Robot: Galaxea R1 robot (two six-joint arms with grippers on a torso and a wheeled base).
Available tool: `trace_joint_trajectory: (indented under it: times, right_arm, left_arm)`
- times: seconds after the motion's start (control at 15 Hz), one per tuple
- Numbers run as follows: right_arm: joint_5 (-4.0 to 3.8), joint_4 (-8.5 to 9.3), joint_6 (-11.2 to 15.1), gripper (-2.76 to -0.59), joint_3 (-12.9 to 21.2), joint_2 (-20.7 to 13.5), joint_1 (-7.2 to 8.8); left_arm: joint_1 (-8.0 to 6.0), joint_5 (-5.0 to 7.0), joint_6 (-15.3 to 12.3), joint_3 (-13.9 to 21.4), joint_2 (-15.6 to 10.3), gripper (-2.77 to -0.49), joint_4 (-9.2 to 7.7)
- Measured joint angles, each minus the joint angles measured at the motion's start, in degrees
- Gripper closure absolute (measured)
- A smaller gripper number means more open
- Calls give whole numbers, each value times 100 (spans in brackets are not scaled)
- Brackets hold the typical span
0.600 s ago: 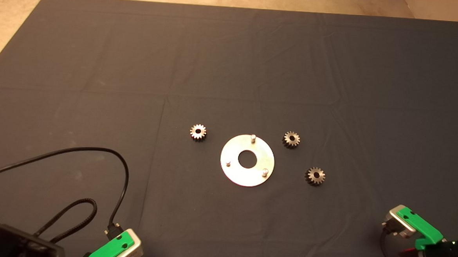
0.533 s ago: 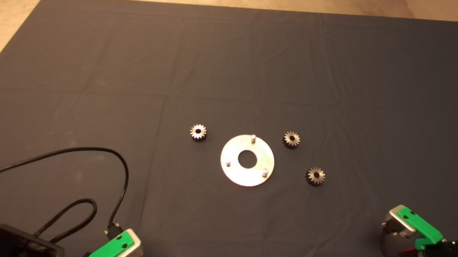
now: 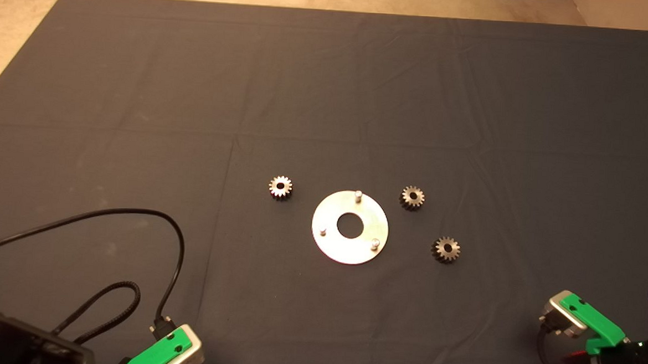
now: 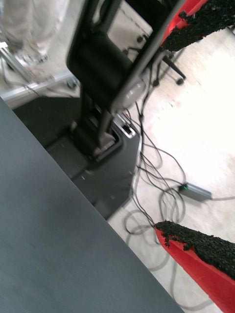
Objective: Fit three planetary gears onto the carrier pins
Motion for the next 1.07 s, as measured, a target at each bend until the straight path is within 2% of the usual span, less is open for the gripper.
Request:
trace_joint_trajectory:
  times: [0.07, 0.2, 0.27, 0.33, 0.4, 0.47, 0.53, 0.6, 0.67, 0.8, 0.87, 0.93, 1.0, 1.07]
  right_arm:
    - [3, 2, -102, -220, 0, 0, -132]
    - [7, 0, -197, -220, 0, -3, -185]
    - [7, 0, -224, -220, 0, -3, -185]
    - [31, 0, -247, -220, 0, -6, -187]
    - [57, -2, -266, -220, 0, -19, -202]
    - [56, -2, -269, -220, 0, -30, -237]
    - [54, -2, -280, -220, 0, -34, -261]
    - [56, 0, -280, -220, 0, -31, -266]
    - [59, -2, -280, -220, 0, -31, -266]
    - [64, -2, -280, -220, 0, -31, -266]
    - [67, -2, -280, -220, 0, -30, -268]
    - [67, -1, -280, -220, 0, -28, -273]
    - [49, 0, -280, -220, -2, -12, -284]
    - [65, -2, -280, -220, -2, 18, -281]
  left_arm:
    - [1, 112, 0, 0, 2, -248, 0]
    - [-10, 163, 2, 0, 77, -248, 2]
    - [-98, 178, 2, 0, 124, -248, 0]
    - [-245, 249, 0, 0, 183, -248, 2]
    - [-370, 436, -14, 0, 266, -248, 9]
    - [-477, 714, -76, 0, 374, -248, 6]
    - [-633, 1086, -113, 0, 501, -248, 4]
    - [-857, 1415, -140, 0, 611, -248, 2]
    - [-1149, 1612, -160, 0, 684, -248, -5]
    - [-1837, 1643, -194, 0, 750, -248, -90]
    - [-2061, 1653, -192, 0, 774, -248, -176]
    - [-2181, 1649, -124, -1, 783, -248, -302]
    - [-2257, 1651, -65, -20, 778, -248, -430]
    - [-2303, 1650, 16, -78, 778, -248, -513]
